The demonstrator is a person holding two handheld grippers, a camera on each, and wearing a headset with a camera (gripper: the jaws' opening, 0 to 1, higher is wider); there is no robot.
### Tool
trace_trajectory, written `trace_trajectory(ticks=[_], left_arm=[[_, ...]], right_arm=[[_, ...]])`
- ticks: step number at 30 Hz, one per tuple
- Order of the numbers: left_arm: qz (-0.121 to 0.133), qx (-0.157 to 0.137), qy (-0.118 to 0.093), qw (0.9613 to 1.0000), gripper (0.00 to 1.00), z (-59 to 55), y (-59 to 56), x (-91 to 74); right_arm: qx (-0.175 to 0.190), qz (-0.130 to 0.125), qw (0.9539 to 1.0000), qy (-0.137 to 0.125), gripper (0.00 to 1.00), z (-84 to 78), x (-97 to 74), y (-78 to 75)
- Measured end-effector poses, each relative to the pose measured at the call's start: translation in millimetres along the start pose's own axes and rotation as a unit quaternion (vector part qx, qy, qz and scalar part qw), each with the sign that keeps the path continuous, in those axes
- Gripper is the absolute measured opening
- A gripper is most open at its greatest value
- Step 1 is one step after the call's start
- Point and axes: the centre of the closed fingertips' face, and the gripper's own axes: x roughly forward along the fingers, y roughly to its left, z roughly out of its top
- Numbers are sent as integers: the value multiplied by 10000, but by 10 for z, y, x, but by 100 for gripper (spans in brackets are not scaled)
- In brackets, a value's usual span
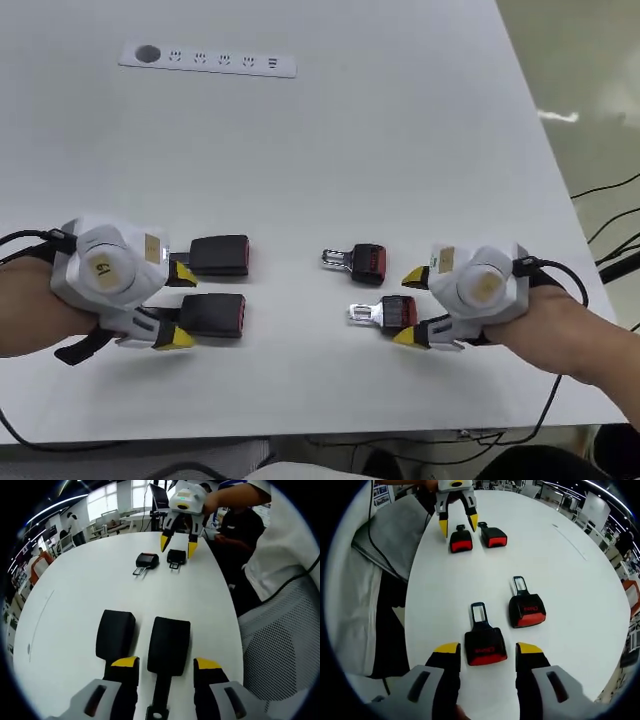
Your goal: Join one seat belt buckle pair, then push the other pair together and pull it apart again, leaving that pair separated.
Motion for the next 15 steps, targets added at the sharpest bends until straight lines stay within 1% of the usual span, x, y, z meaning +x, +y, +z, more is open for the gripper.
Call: trace_trajectory(ticks=[3,7,9,11,13,15], left_arm=[[-22,91,63,9999,43,30,21,12],[-82,98,88,9999,42,35,20,33],[-135,72,93,9998,42,16,2,48],[-190,132,142,9996,41,-2,-32,81],[-211,137,179,9995,40,-38,-29,119],[-197,149,194,9995,40,-38,-28,133]], right_arm=[[-12,58,10000,12,41,-7,31,-9],[-49,122,9999,32,39,2,33,6],[-70,160,9998,48,37,-15,50,7],[-16,221,9997,44,37,-37,69,9],[72,218,9997,-22,38,-27,76,-13],[58,252,9997,-8,37,-44,78,-18]])
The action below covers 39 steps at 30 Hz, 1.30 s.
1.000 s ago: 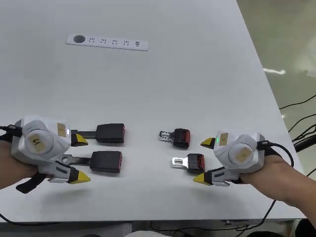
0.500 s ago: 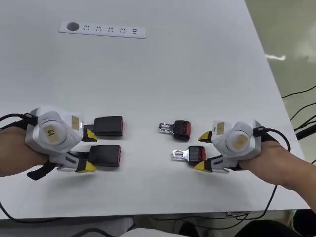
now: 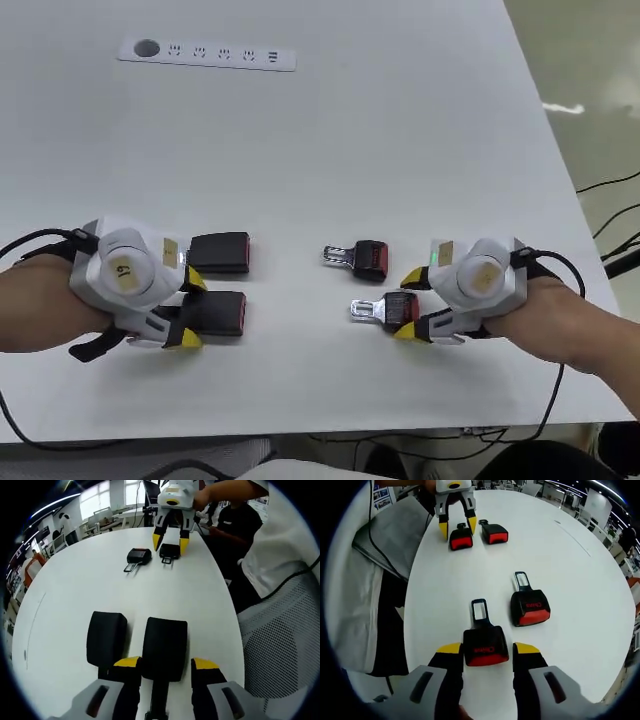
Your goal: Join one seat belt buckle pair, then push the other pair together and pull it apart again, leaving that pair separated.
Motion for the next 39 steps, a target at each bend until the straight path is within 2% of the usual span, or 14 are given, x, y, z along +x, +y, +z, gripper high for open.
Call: trace_trajectory(ticks=[7,10,12,25,39], left_arm=[[66,106,78,9999,37,12,26,36],[85,102,152,9998,36,-10,40,41],[87,97,130,9998,36,7,37,29],[106,249,166,9995,34,-2,32,33],[129,165,235,9995,34,-5,17,44]], right_arm=[[-38,64,10000,48,34,-24,32,-2],[-222,52,9996,176,34,-44,54,20],[-350,26,9992,215,34,-50,59,24],[-386,70,9990,201,34,-32,41,35],[-313,-9,9992,229,33,6,35,65]])
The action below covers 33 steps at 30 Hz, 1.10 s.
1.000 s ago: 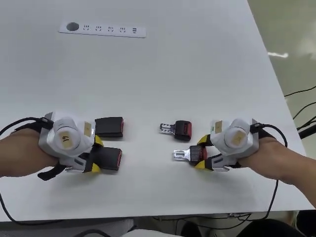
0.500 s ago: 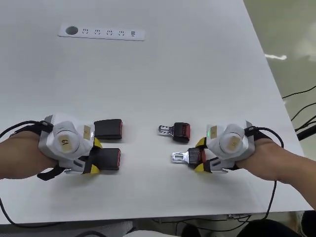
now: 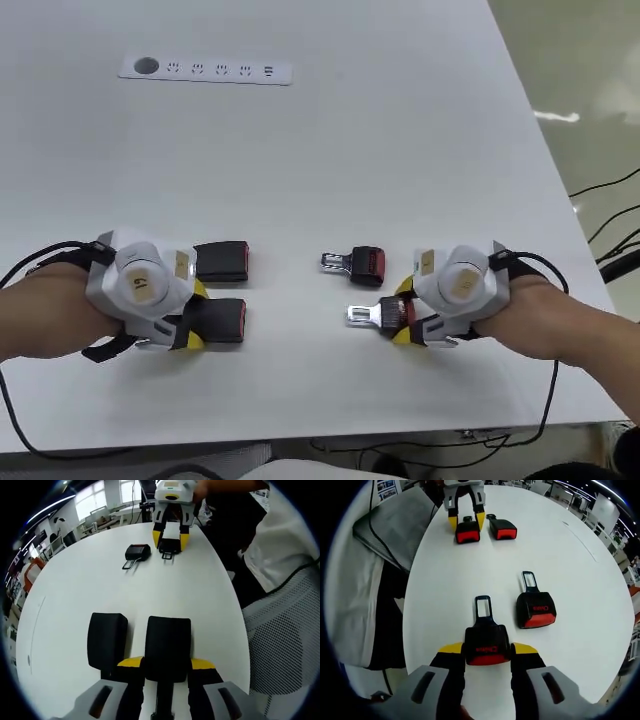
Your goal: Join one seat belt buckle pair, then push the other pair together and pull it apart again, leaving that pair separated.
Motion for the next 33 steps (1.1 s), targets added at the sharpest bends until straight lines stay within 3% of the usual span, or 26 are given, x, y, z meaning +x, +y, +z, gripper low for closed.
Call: trace_trajectory(ticks=[14,24,33], left_arm=[[6,-20,3,10000,34,10,-8,-3],[-1,-20,-8,10000,34,-22,18,-1],[3,-19,2,10000,34,-15,13,-4]], right_arm=[[12,23,9998,-191,33,269,127,100],[45,108,9988,-470,33,647,291,240],[35,128,9981,-602,33,888,402,265]])
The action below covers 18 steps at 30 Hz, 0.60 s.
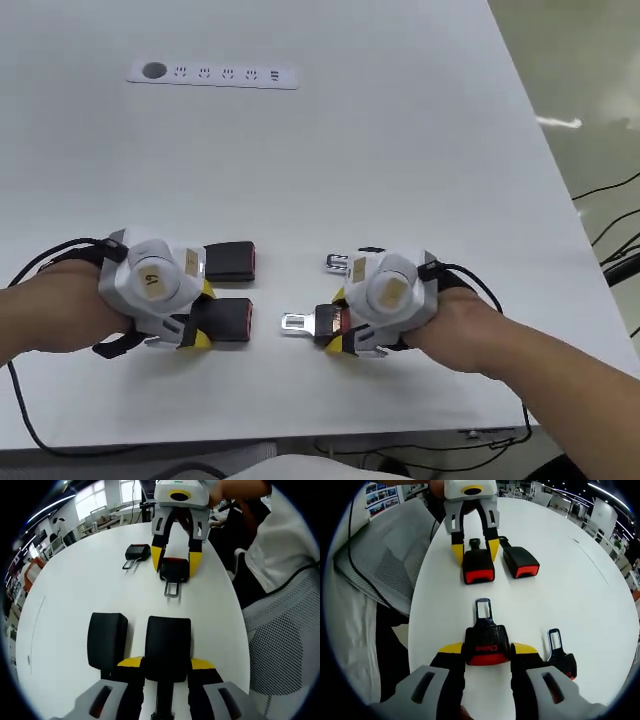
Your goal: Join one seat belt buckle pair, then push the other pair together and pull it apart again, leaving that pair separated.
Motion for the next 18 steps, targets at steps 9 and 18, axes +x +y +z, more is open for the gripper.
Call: trace_trajectory(ticks=[9,18], left_arm=[[12,4,8,10000,34,37,-19,-9],[9,17,27,10000,34,27,-14,4]], right_arm=[[-76,-35,10000,-34,33,221,129,32],[-91,-62,9999,4,33,328,189,8]])
